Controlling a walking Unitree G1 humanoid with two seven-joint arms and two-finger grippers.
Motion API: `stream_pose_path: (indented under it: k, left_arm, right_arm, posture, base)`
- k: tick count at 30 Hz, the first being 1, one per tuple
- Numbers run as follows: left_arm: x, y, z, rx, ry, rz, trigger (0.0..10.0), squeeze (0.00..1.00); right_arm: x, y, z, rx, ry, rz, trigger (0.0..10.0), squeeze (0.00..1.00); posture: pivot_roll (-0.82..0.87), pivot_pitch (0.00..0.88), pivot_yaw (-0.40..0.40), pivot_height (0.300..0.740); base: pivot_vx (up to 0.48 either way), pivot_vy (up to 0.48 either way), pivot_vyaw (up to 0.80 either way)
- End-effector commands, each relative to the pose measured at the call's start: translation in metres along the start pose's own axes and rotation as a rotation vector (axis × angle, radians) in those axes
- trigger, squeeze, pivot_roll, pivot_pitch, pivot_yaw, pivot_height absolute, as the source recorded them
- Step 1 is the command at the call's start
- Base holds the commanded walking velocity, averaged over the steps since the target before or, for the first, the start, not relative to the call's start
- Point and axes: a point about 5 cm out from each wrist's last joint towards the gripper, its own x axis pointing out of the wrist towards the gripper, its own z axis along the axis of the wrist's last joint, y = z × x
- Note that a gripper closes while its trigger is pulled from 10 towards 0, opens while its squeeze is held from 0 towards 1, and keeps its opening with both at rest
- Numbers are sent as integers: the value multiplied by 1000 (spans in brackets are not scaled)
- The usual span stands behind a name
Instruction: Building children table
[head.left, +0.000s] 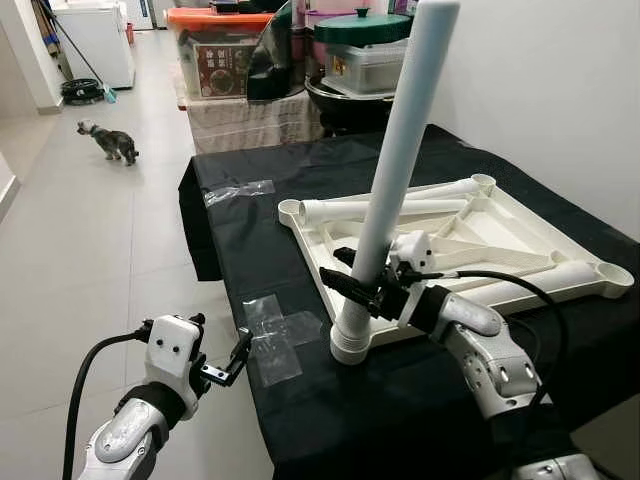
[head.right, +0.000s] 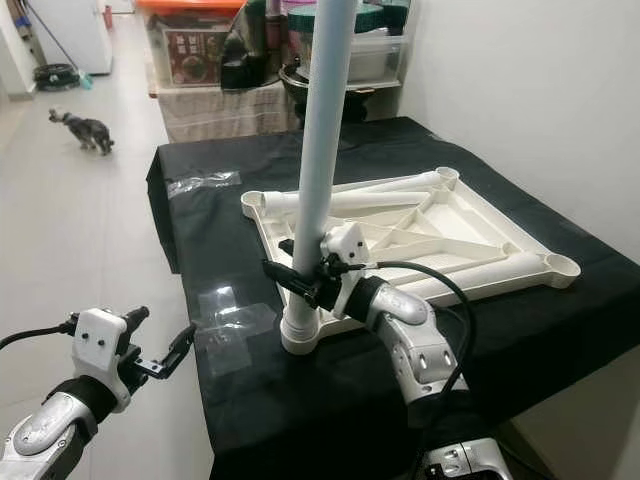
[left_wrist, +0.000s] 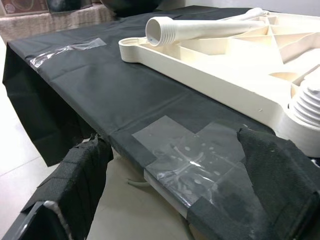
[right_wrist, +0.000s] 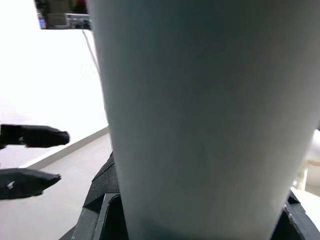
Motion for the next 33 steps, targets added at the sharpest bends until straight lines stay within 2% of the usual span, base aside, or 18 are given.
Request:
stream_pose_path:
  k: [1, 3, 7, 10, 14, 17, 20, 22, 25, 32, 33]
  left_arm:
    - [0, -1, -6, -19, 23, -1, 10000, 0]
    - [0, -2, -6, -22, 23, -1, 10000, 0]
    - [1, -2, -6, -22, 22, -1, 10000, 0]
    - [1, -2, -7, -22, 21, -1, 10000, 0]
    - [2, -2, -6, -21, 20, -1, 10000, 0]
    - [3, -1, -6, -18, 17, 3, 10000, 0]
    - [3, -1, -6, -16, 15, 6, 10000, 0]
    - [3, -1, -6, -16, 14, 6, 10000, 0]
    - [2, -1, -6, -16, 15, 9, 10000, 0]
    - [3, 1, -6, -16, 13, 16, 10000, 0]
    - [3, 2, -6, -15, 12, 18, 10000, 0]
  right_arm:
    - [-3, 5, -32, 82, 146, -55, 0, 0]
    - [0, 6, -31, 99, 137, -150, 0, 0]
    - [1, 6, -30, 107, 128, -186, 0, 0]
    - [1, 9, -34, 117, 126, -305, 0, 0]
    - [0, 12, -36, 104, 141, -382, 0, 0]
    - [-2, 16, -36, 58, 151, -485, 0, 0]
    - [-2, 20, -35, -9, 164, -528, 0, 0]
    - [-2, 21, -37, -10, 179, -542, 0, 0]
    - [-6, 17, -41, 4, 207, -622, 0, 0]
    - [-13, 9, -44, 61, 200, -778, 0, 0]
    - [-15, 9, -47, 94, 196, -841, 0, 0]
  posture:
    - [32, 0, -51, 740]
    - [29, 0, -50, 740]
    - [29, 0, -50, 740]
    - [25, 0, -47, 740]
    - [25, 0, -47, 740]
    - [22, 0, -47, 740]
    - [22, 0, -47, 740]
    - [25, 0, -50, 740]
    - [28, 0, -55, 740]
    - [29, 0, -56, 740]
    - [34, 0, -58, 740]
  base:
    - [0, 0, 0]
    - [0, 0, 0]
    - [0, 0, 0]
    - [0, 0, 0]
    - [0, 0, 0]
    - [0, 0, 0]
    - [0, 0, 0]
    - [0, 0, 0]
    - [0, 0, 0]
    - [0, 0, 0]
    - [0, 0, 0]
